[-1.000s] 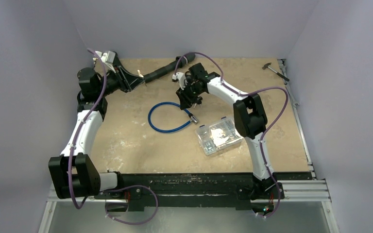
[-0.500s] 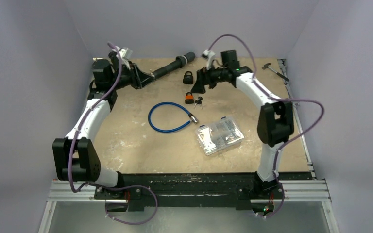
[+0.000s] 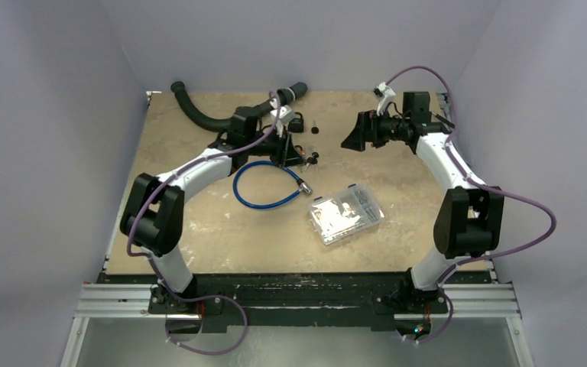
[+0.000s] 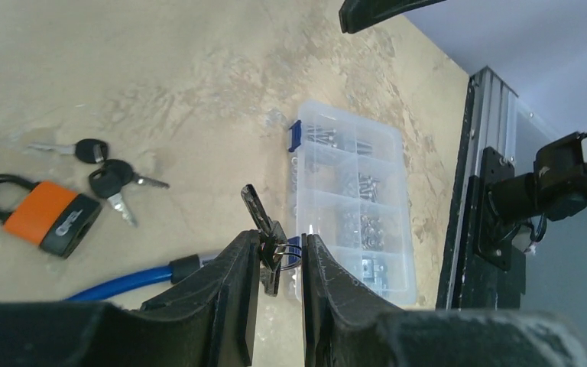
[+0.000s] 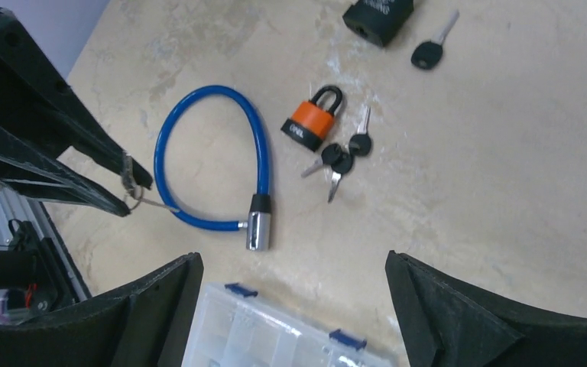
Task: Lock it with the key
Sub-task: Place the key at the center of the board.
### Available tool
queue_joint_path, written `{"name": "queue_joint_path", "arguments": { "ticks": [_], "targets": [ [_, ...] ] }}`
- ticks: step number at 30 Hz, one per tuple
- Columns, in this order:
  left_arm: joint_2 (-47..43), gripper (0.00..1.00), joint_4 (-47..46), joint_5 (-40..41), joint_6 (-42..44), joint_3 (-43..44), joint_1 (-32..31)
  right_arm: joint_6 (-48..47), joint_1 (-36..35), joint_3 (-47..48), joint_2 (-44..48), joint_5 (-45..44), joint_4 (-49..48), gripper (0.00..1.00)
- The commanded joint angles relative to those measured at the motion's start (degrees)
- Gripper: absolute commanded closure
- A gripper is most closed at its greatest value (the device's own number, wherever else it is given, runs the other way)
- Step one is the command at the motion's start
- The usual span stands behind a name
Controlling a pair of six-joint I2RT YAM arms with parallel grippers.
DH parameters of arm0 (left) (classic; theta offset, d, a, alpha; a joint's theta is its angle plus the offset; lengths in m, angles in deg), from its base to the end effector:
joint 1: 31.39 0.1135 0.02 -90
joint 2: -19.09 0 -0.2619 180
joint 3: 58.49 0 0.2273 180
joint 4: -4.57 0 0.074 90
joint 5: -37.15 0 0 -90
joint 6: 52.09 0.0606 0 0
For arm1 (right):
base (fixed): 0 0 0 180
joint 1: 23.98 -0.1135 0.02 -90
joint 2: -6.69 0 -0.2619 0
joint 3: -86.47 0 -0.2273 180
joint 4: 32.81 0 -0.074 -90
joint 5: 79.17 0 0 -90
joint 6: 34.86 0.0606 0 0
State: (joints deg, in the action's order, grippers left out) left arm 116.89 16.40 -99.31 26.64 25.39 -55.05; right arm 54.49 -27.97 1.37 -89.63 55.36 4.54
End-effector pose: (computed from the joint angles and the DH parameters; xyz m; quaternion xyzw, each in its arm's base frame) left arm 0.3308 -0.1929 0.2680 0.2925 0.7511 -0.4653 0.3659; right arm 0.3636 0.0680 0.2948 -0.1974 0.8272 0.3532 0.3900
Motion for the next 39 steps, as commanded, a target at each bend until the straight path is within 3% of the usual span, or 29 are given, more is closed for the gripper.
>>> {"name": "queue_joint_path", "arguments": {
  "ticks": [1,10,32,39],
  "targets": [
    [4.4,1.00,-0.9,0.7,3.9,5.5,-4.2,-0.8,1.9,-3.4,5.2,-0.5,0.8,0.01],
    [13.3,1.00,-0.7,2.8,6.1,10.3,-10.4,0.1,5.7,-5.8,7.8,-3.0,1.0,0.01],
    [24.5,1.00,0.3,5.3,7.1,13.3,-11.5,-0.7,6.7,-7.9,9.5,-2.1,3.2,0.01],
    [23.6,0.84,2.5,4.8,8.0,14.7,-11.4,-0.8,6.6,-7.6,8.9,-1.7,3.1,0.01]
  ]
}}
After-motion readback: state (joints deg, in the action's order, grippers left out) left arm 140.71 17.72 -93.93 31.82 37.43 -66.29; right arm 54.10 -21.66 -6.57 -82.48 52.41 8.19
